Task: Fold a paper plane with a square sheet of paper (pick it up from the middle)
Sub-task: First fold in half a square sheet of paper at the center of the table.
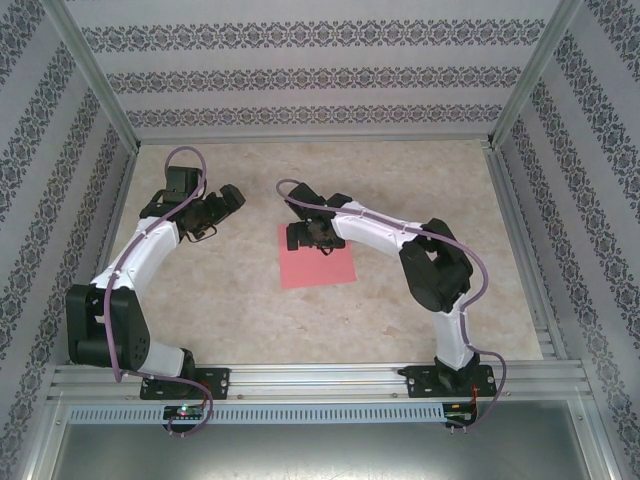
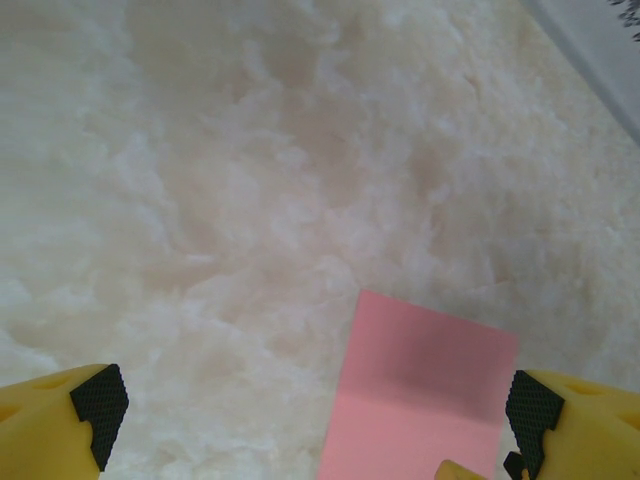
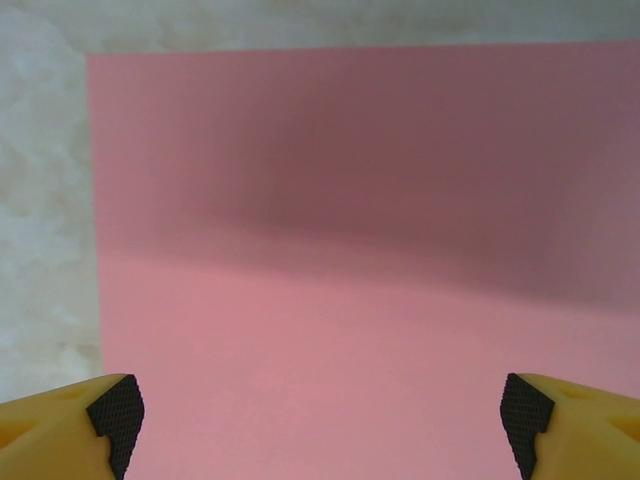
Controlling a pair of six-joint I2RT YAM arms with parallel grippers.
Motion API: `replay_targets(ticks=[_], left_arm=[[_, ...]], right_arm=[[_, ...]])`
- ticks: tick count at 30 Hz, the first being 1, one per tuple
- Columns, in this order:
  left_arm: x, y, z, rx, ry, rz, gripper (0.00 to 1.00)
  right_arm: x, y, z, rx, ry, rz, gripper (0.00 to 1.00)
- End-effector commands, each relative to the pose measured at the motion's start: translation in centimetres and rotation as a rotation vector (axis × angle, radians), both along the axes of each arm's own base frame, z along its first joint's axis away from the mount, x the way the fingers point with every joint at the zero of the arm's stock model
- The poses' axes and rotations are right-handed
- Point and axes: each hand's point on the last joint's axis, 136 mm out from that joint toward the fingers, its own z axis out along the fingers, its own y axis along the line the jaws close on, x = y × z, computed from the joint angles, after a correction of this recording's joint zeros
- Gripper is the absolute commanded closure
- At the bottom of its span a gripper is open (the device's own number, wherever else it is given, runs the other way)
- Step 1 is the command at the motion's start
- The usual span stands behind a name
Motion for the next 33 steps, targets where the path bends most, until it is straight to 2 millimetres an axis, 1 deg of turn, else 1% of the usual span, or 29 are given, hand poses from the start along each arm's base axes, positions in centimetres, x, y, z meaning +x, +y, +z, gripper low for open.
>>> replay_targets(ticks=[1,8,20,23,28,33], left_arm=[[-0.8,1.0,-0.6,0.038,0.03,0.007,0.0],[-0.6,0.6,-1.1,0.015,0.046,-0.008,0.0],[-0.4,0.4,-1.7,-0.002,0.06,-0.014,0.0],[-0.4,0.3,-1.8,-0.003,0.064,-0.016,0.0],[-0.5,0.5,-1.8,0.007,0.067,-0.013,0.0],[-0.5,0.5,-1.7,0.005,0.067,-0.015,0.0]], right_arm=[[-0.5,-0.6,-1.1,-0.081,0.036,0.021,0.07],[-0.8,0.0,-2.4,-0.138,0.063,0.061,0.07],[-1.3,-0.3,-4.6,-0.182,0.106,0.069,0.1],[-1.6,-0.4,-5.4,-0.182,0.127,0.067,0.1],[-2.6,-1.9,-7.4,-0.203,0.169,0.054,0.12],[-3.4,-2.6,-9.0,-0.208,0.21,0.051,0.13]])
